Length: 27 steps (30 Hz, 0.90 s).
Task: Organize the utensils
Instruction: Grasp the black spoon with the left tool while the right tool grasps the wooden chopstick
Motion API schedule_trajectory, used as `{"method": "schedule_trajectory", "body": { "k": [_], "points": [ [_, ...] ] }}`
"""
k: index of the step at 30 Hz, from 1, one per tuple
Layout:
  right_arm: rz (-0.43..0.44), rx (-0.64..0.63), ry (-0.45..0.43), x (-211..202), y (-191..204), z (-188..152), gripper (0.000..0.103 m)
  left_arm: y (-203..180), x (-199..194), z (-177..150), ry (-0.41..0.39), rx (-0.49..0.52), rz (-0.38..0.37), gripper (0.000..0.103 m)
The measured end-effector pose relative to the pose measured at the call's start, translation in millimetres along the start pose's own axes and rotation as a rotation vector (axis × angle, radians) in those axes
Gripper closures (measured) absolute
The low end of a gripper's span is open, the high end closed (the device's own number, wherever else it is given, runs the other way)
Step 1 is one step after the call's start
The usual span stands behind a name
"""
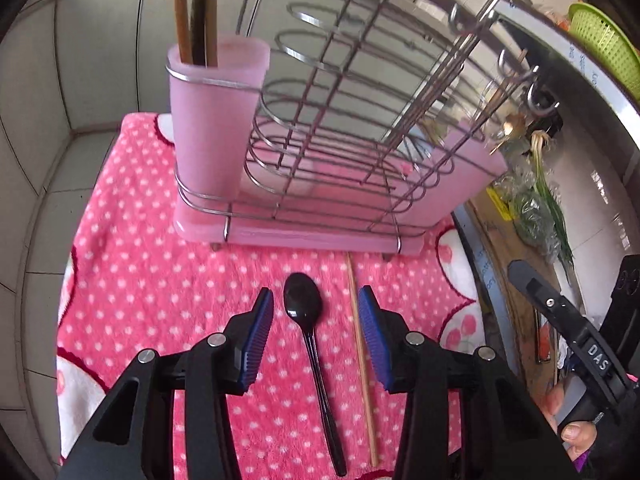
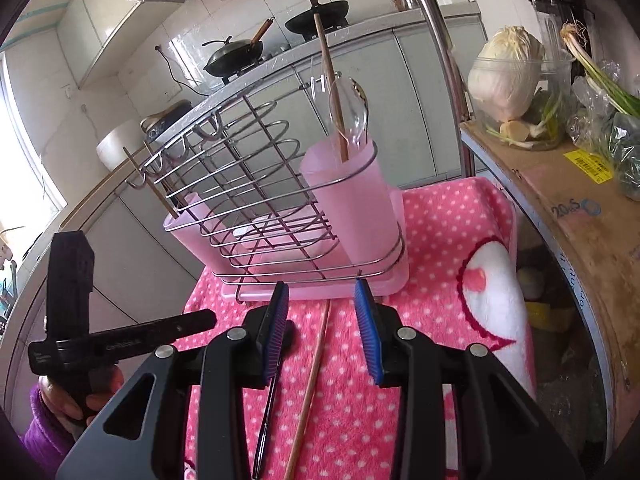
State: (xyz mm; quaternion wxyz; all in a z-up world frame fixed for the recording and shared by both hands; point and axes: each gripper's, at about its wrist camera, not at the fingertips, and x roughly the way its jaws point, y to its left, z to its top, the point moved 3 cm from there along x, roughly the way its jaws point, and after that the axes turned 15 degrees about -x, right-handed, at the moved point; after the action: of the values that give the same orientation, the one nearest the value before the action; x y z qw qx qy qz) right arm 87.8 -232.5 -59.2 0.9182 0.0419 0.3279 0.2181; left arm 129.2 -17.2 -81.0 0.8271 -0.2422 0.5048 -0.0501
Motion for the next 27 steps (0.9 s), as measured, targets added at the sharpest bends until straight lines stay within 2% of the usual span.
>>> {"method": "schedule_trajectory", "body": {
  "k": [6,17,20,21,22,27],
  "points": [
    [0.013,0.006,0.024,2.0,-3.5,-9.9,0.068,1.5,49.1,-11.3,0.124,-0.031,0.093,0.06],
    [0.04,0.062,0.067,11.9,-14.0,-24.9,0.068,-17.0,105.4,-12.7,0.167,-0.003,0.211,0.059],
    [0.048,0.072,0.099,20.1,-13.0,-28.3,0.068,-23.1,113.2,-15.2,0.14,0.016,0.241,0.059],
    [0.054,0.073,0.108,22.8,-12.1,-29.2,0.068,-23.9,113.7,-15.6,0.136,0.019,0.244,0.061],
    [0.063,0.076,0.12,26.8,-10.5,-30.1,0.068,-23.5,112.8,-15.1,0.127,0.014,0.245,0.069],
    [0.092,0.067,0.189,53.0,0.4,-31.7,0.068,-0.2,92.8,-9.3,0.122,-0.059,0.163,0.07]
  ]
}}
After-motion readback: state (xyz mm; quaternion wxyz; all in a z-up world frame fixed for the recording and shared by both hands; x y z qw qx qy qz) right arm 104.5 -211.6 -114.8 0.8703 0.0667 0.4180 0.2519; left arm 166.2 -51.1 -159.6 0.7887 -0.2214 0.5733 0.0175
